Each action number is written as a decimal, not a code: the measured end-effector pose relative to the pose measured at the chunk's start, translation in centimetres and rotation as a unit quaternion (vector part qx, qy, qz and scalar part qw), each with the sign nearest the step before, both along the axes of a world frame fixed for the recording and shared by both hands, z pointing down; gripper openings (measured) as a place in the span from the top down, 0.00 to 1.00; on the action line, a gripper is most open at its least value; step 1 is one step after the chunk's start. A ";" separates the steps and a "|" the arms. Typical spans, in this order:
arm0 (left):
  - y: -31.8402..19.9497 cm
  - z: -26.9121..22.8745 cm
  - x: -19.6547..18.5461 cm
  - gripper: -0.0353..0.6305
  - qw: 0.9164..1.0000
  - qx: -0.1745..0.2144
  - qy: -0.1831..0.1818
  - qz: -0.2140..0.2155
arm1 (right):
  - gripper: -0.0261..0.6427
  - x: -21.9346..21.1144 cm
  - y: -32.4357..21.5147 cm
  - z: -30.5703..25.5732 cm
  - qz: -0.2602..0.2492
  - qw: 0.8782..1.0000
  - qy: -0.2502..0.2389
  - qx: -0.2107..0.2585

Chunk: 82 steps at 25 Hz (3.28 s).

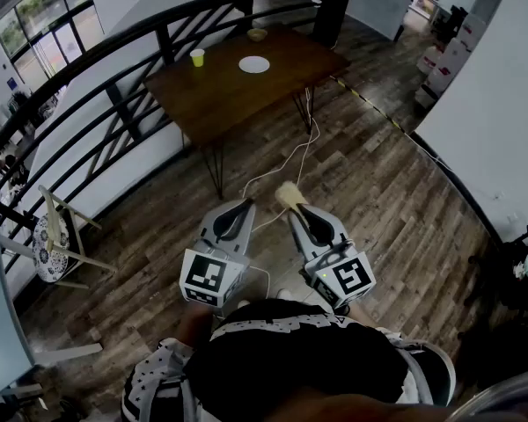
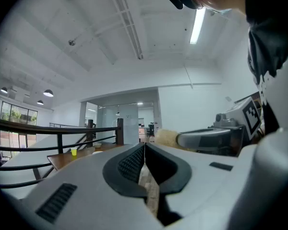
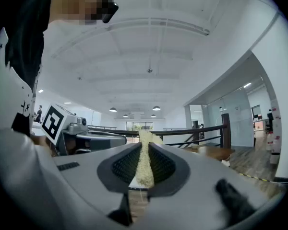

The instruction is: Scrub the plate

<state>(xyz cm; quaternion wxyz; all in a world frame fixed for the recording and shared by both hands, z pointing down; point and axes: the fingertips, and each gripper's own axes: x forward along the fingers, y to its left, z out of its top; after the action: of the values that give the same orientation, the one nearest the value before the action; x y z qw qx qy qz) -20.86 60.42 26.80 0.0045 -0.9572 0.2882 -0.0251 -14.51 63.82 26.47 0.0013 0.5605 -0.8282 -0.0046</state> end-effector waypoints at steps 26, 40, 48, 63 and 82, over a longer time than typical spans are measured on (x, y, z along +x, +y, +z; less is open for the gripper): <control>-1.0 2.3 -5.3 0.93 0.999 -0.012 0.033 0.038 | 0.89 -3.8 0.4 1.9 0.062 0.998 0.002 -0.032; -3.1 3.2 -4.1 0.93 1.000 -0.022 0.015 0.015 | 0.89 -2.4 -2.7 3.4 0.036 0.998 -0.017 -0.046; -5.3 3.1 -1.5 0.93 1.000 -0.018 -0.007 -0.015 | 0.89 1.1 -5.8 3.8 0.018 0.998 -0.042 -0.042; -10.0 3.7 5.1 0.93 0.996 -0.027 -0.044 -0.075 | 0.89 8.6 -11.3 5.3 -0.036 0.995 -0.081 -0.052; -15.3 4.0 13.6 0.93 0.993 -0.035 -0.063 -0.090 | 0.89 17.4 -16.9 6.2 -0.047 0.992 -0.101 -0.060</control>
<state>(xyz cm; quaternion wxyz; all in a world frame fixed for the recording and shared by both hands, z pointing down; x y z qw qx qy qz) -7.25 45.09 30.81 -0.0137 -0.9236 0.3711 -0.0954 2.87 46.94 32.64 -0.0494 0.5171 -0.8484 0.1015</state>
